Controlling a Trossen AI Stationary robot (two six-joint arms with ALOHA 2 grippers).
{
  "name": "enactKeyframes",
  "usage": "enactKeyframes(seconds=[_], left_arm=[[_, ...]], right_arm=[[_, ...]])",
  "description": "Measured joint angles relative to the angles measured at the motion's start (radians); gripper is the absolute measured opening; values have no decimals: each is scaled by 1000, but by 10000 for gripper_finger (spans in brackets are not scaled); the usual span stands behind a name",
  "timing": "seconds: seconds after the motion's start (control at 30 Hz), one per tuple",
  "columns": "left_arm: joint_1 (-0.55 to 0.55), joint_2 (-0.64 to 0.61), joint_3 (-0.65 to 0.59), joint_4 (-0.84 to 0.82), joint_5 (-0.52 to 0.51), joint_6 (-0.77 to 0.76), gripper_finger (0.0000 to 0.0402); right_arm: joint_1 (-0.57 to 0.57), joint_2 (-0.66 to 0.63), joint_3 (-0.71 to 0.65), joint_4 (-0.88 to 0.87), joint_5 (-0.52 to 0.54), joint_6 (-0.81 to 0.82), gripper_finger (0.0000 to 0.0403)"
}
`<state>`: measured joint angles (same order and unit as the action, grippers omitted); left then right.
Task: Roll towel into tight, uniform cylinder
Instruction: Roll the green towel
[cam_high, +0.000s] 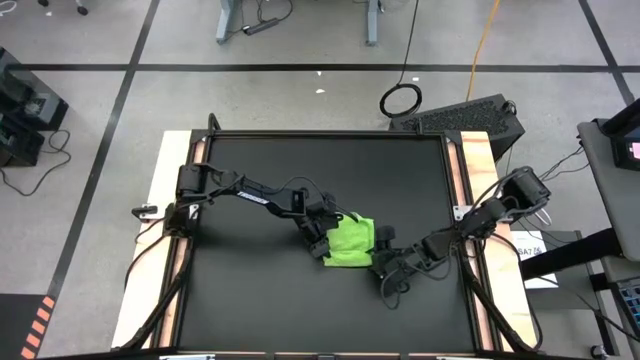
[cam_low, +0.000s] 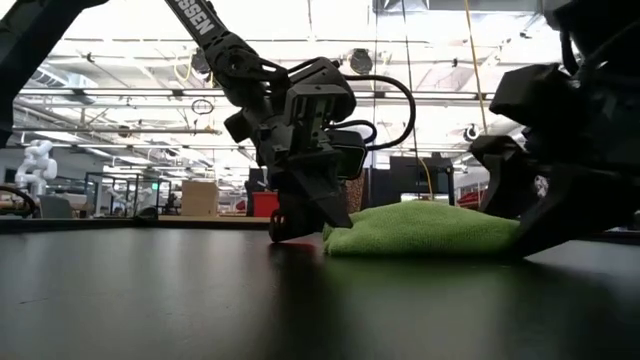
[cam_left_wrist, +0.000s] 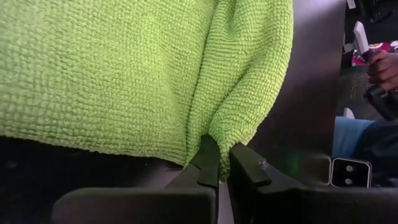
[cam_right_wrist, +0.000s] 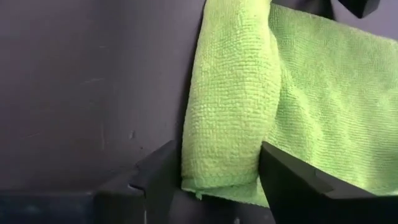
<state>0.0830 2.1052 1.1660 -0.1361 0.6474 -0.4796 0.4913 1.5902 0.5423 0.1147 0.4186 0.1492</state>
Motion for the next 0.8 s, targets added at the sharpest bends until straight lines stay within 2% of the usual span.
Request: enactKeyframes(seconds=[0.17,0.33,0.53,0.7,0.8], left_arm=[[0,0,6,-9,-2,10,17],[5,-18,26,-42,-15,96,35],[25,-83,25,-56,-76,191,126],[39,-141,24,-75,-64,254,213],[37,-168,26,-111,-62,306,248]], right_arm=[[-6,30,2,18,-8,54,178],[-8,36,2,13,-55,124,115],[-12,35,2,13,-97,212,18],[-16,35,2,14,-144,255,20],[-16,34,2,13,-160,258,21]])
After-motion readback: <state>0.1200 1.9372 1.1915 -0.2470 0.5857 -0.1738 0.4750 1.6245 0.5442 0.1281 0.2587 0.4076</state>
